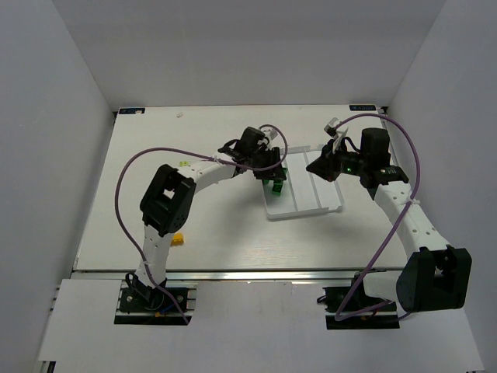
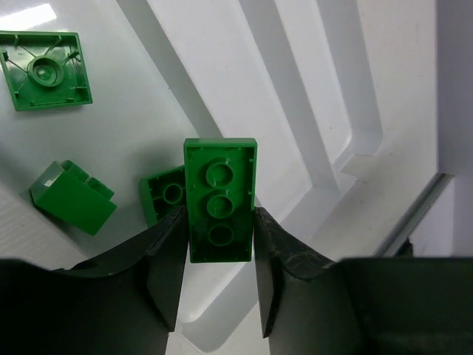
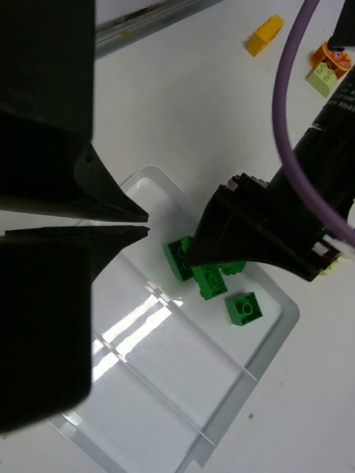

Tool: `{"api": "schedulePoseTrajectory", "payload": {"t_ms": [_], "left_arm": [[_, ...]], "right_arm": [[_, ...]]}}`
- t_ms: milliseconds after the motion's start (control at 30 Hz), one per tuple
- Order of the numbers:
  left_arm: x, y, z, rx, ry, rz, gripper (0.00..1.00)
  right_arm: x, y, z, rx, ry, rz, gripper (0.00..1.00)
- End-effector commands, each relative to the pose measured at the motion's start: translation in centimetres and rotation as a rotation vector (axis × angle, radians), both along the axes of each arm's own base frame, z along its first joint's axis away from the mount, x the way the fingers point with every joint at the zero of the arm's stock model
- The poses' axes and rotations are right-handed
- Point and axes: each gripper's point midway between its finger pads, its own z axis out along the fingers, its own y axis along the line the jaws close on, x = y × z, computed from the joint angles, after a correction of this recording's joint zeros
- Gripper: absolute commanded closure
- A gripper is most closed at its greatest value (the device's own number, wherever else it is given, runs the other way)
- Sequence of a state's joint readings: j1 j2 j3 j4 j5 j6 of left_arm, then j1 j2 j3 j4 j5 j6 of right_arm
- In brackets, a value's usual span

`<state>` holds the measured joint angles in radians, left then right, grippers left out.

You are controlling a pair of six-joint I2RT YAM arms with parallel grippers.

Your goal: Sort the legos into containers by color

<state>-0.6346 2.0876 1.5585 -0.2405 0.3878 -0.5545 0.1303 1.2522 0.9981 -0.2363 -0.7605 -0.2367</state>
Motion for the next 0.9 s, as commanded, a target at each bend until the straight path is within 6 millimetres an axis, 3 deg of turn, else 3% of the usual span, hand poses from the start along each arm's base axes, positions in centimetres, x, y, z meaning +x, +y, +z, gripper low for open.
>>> {"api": "schedulePoseTrajectory", "payload": {"t_ms": [0, 67, 200, 267, 367, 400, 433, 500, 533, 567, 600, 633, 667, 700, 733, 767, 800, 833, 867], "left_arm": [[1.0, -0.4, 1.4, 0.032, -0.047, 0.037, 0.43], [0.9, -0.7, 0.9, 0.053, -0.04, 0.035, 0.4], [1.6, -0.9, 2.6, 0.047, -0.069, 0.046, 0.3], [1.7, -0.6, 3.5, 0.051, -0.089, 0.052, 0.28], [1.9, 0.3, 6.2, 0.044, -0.133, 0.066, 0.31], [2.0, 1.3, 8.3, 0.029, -0.164, 0.084, 0.33], [1.5, 2.0, 8.3, 0.045, -0.175, 0.082, 0.35], [1.2, 4.0, 9.7, 0.077, -0.221, 0.115, 0.53], [1.4, 6.1, 12.5, 0.088, -0.292, 0.177, 0.62], [0.6, 7.9, 11.3, 0.139, -0.288, 0.191, 0.76], [-0.4, 9.3, 13.9, 0.128, -0.342, 0.212, 0.81], [-0.6, 11.2, 14.3, 0.151, -0.364, 0.255, 0.84], [-1.5, 13.2, 12.6, 0.224, -0.361, 0.288, 0.85], [-2.0, 14.9, 12.6, 0.252, -0.373, 0.322, 0.85], [-3.2, 16.5, 14.8, 0.24, -0.425, 0.356, 0.84], [-4.0, 18.9, 13.4, 0.301, -0.422, 0.407, 0.82], [-4.7, 20.1, 13.6, 0.317, -0.437, 0.438, 0.64], [-5.2, 21.2, 14.0, 0.328, -0.461, 0.471, 0.55], [-6.2, 23.5, 16.0, 0.332, -0.52, 0.552, 0.45]], "right_arm": [[0.3, -0.2, -0.3, -0.003, -0.006, -0.007, 0.87], [0.3, -0.2, -0.4, -0.004, -0.005, -0.004, 0.81], [0.4, -0.2, -0.5, -0.007, -0.002, -0.005, 0.65], [0.4, -0.2, -0.6, -0.008, -0.001, -0.006, 0.62], [0.5, -0.1, -0.9, -0.014, 0.003, -0.004, 0.6], [0.4, 0.0, -1.0, -0.017, -0.001, 0.005, 0.6], [0.4, 0.1, -1.3, -0.021, 0.006, 0.012, 0.6], [0.4, 0.3, -1.6, -0.027, 0.004, 0.026, 0.59], [0.4, 0.8, -1.8, -0.04, -0.004, 0.048, 0.59], [0.4, 1.0, -2.1, -0.048, -0.005, 0.056, 0.58], [0.5, 1.4, -2.3, -0.067, -0.014, 0.062, 0.56], [0.8, 1.7, -2.7, -0.079, -0.011, 0.068, 0.55], [1.0, 2.4, -2.3, -0.091, -0.03, 0.082, 0.54], [1.2, 3.0, -2.4, -0.114, -0.038, 0.088, 0.54], [1.7, 3.4, -3.0, -0.134, -0.035, 0.093, 0.51], [1.6, 5.1, -2.2, -0.144, -0.067, 0.131, 0.48], [2.0, 5.6, -2.4, -0.169, -0.073, 0.13, 0.45], [2.8, 6.1, -3.4, -0.194, -0.063, 0.133, 0.34], [3.0, 7.2, -3.5, -0.216, -0.078, 0.15, 0.27]]}}
